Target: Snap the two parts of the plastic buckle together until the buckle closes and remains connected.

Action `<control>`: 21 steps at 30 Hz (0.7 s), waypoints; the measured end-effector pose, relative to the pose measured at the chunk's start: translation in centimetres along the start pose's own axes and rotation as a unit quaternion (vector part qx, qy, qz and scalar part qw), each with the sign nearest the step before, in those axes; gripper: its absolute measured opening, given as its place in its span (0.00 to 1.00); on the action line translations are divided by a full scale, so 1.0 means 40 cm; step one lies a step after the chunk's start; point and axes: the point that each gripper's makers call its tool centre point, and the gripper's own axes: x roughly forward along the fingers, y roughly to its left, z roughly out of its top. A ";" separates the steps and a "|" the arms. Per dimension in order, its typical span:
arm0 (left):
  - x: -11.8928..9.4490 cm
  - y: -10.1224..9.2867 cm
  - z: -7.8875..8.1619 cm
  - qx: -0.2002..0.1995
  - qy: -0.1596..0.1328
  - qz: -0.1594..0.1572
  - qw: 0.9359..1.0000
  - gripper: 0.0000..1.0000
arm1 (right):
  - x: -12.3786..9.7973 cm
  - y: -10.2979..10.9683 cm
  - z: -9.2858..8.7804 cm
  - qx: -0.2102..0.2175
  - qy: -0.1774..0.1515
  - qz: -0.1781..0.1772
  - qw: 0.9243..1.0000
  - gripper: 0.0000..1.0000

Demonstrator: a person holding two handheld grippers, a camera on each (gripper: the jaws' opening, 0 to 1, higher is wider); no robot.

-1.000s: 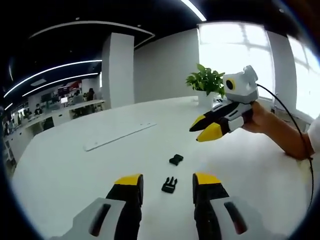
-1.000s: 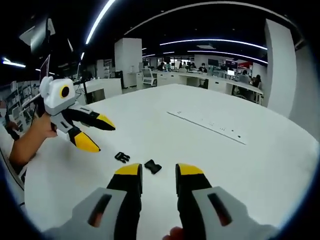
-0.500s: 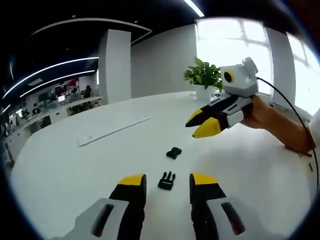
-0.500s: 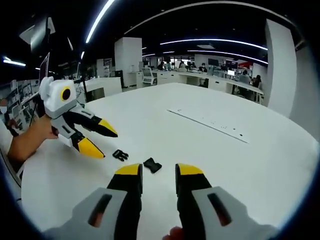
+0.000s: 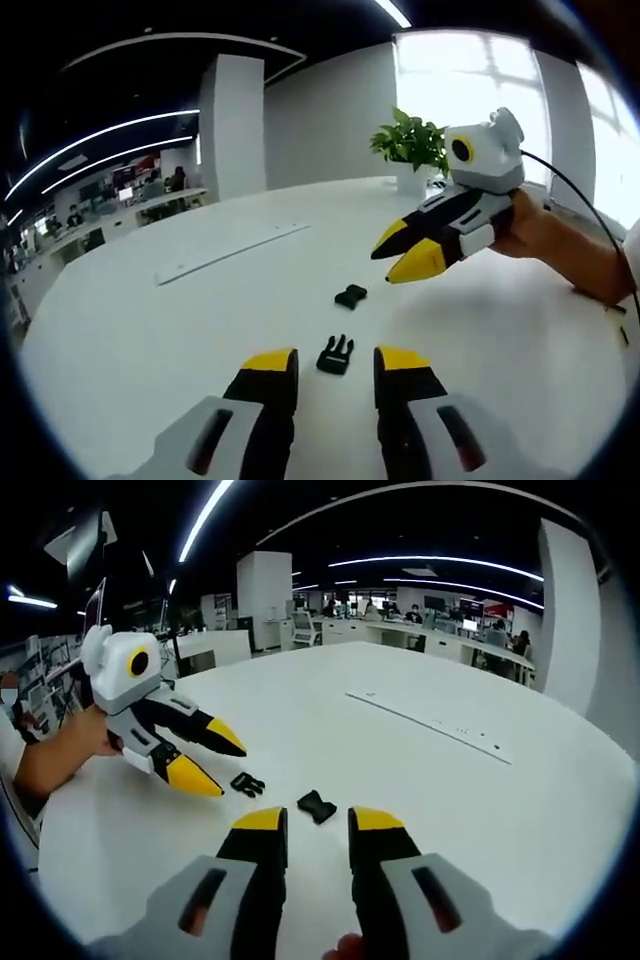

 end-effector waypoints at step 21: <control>0.022 -0.008 -0.017 0.018 0.014 0.012 1.000 0.25 | 0.046 0.003 -0.032 -0.006 0.005 0.012 1.000 0.22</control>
